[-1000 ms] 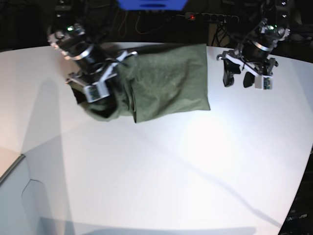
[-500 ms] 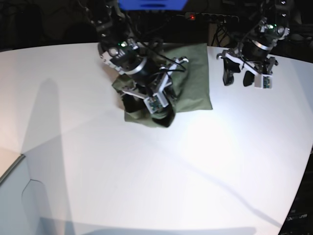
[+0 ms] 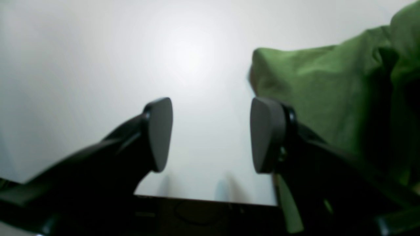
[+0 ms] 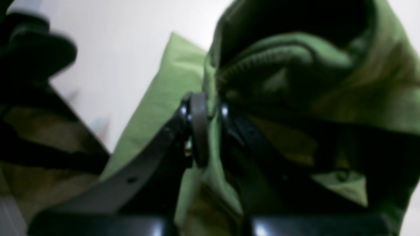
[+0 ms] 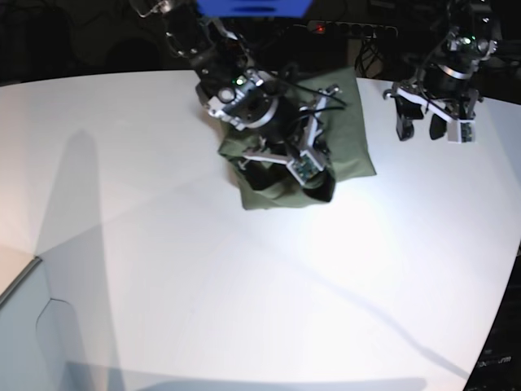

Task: Layout the t-shirt on the table in an organized manner, then fold the t-shirt properly
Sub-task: 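Grasp the other shirt end with the right gripper and fold it over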

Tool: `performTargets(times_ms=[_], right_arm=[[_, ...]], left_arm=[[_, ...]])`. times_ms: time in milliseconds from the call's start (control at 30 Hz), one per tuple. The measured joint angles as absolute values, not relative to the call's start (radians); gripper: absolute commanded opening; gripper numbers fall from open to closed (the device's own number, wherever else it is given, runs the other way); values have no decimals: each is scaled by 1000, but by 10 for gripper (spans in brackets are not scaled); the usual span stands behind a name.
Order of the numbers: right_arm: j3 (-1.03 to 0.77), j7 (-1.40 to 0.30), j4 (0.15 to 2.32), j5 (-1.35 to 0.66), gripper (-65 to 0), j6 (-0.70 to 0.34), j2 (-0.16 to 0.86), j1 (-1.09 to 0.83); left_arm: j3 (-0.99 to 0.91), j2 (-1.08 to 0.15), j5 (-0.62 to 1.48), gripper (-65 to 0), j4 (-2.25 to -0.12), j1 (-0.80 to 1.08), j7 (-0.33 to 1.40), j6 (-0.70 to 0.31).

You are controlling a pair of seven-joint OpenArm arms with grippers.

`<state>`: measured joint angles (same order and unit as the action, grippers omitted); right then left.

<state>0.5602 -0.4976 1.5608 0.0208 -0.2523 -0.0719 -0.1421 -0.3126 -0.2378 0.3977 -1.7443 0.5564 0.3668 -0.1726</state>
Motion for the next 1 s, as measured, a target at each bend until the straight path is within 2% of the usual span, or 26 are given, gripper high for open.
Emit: performTargets(times_ms=[233, 300, 500, 567, 733, 1000], right_arm=[[587, -497, 1557, 20, -650, -252, -72, -131], [585, -498, 1557, 20, -650, -252, -72, -131], [585, -500, 1557, 20, -650, -252, -53, -117], [586, -499, 1558, 19, -650, -253, -57, -115], [588, -501, 1557, 20, -650, -253, -58, -114], [649, -501, 1558, 19, -650, -253, -62, -114]], left_arm=[[-307, -213, 398, -305, -1688, 552, 366, -169], [-305, -199, 398, -367, -1672, 551, 367, -170], [-307, -163, 398, -650, -1573, 497, 370, -163], [-306, -142, 397, -650, -1539, 456, 390, -163], [-306, -119, 396, -650, -1481, 342, 588, -159], [-307, -118, 395, -650, -1478, 309, 596, -161]])
